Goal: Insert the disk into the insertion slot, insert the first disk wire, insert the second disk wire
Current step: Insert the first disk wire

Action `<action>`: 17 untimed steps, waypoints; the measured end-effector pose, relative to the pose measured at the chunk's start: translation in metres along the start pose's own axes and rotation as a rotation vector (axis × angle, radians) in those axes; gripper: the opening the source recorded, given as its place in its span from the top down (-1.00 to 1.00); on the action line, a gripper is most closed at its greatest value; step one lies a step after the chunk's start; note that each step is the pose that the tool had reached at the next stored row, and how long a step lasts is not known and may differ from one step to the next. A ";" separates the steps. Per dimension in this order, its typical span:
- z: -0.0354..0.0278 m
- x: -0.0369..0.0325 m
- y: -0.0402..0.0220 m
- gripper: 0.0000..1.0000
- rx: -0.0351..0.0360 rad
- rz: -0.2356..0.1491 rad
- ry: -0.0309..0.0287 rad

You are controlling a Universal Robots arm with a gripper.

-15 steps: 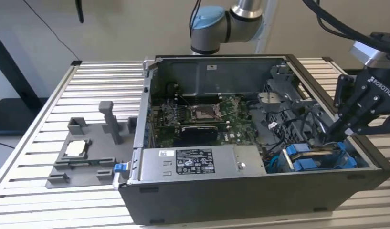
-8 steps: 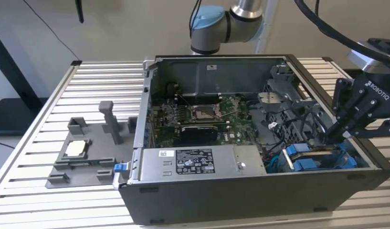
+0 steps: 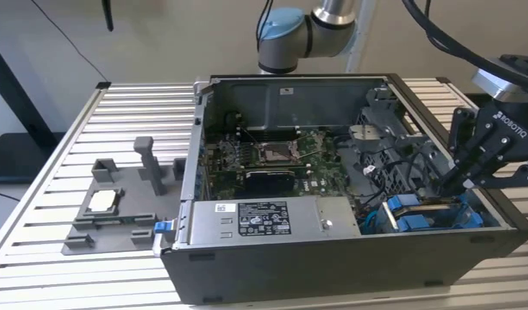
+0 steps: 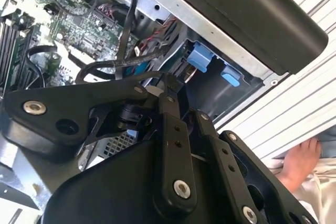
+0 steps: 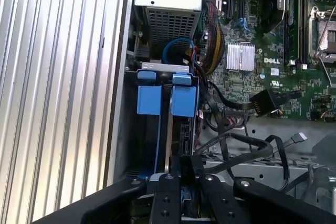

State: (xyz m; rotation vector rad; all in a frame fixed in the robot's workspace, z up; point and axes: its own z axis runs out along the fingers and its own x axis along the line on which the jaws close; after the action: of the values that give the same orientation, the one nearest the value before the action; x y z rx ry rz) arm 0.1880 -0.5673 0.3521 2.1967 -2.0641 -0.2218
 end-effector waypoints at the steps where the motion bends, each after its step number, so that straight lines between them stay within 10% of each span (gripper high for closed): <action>1: 0.0004 0.0000 -0.0002 0.61 -0.0002 -0.003 0.0007; 17: 0.0079 -0.0016 -0.0068 0.61 -0.0048 -0.019 -0.0151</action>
State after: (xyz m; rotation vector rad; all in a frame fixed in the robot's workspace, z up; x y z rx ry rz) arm 0.1932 -0.5652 0.3431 2.2196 -2.0490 -0.2456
